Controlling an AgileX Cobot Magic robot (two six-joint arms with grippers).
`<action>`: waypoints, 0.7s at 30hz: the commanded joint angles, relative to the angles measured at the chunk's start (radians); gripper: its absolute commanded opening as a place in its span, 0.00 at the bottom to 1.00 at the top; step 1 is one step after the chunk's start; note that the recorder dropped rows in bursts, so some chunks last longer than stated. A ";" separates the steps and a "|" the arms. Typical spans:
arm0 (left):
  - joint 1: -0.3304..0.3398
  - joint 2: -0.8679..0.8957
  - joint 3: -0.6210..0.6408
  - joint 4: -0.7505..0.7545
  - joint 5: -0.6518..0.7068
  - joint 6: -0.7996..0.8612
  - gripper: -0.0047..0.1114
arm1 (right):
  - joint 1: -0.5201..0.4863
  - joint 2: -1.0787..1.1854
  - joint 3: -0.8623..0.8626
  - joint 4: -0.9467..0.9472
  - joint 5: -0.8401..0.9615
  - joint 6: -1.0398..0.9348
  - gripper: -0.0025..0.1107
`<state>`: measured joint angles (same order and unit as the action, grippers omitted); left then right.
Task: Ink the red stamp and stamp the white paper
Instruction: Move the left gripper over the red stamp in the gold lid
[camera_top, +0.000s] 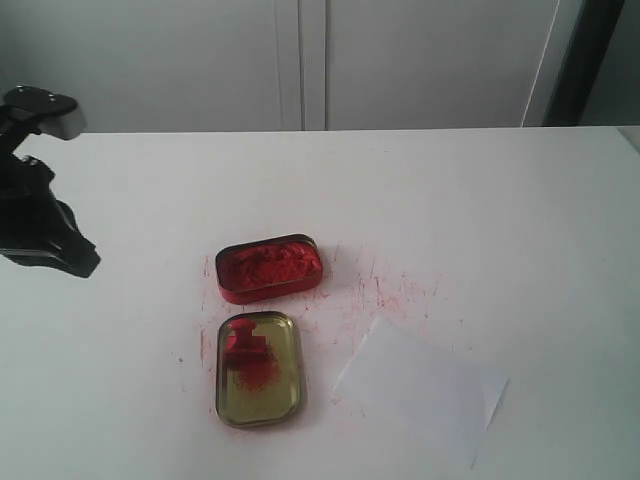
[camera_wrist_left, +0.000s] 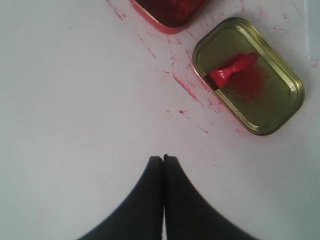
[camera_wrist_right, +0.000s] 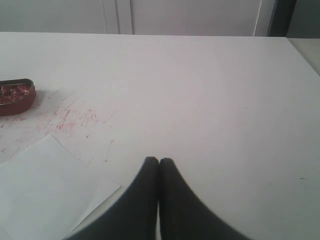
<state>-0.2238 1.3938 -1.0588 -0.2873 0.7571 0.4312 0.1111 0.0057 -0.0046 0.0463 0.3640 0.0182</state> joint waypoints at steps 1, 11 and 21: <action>-0.049 0.077 -0.068 -0.011 0.047 0.046 0.04 | -0.006 -0.006 0.005 -0.001 -0.015 0.004 0.02; -0.103 0.241 -0.241 -0.031 0.143 0.117 0.04 | -0.006 -0.006 0.005 -0.001 -0.015 0.004 0.02; -0.231 0.353 -0.381 -0.027 0.211 0.201 0.04 | -0.006 -0.006 0.005 -0.001 -0.015 0.004 0.02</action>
<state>-0.4205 1.7237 -1.4079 -0.3085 0.9243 0.6017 0.1111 0.0057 -0.0046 0.0463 0.3640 0.0182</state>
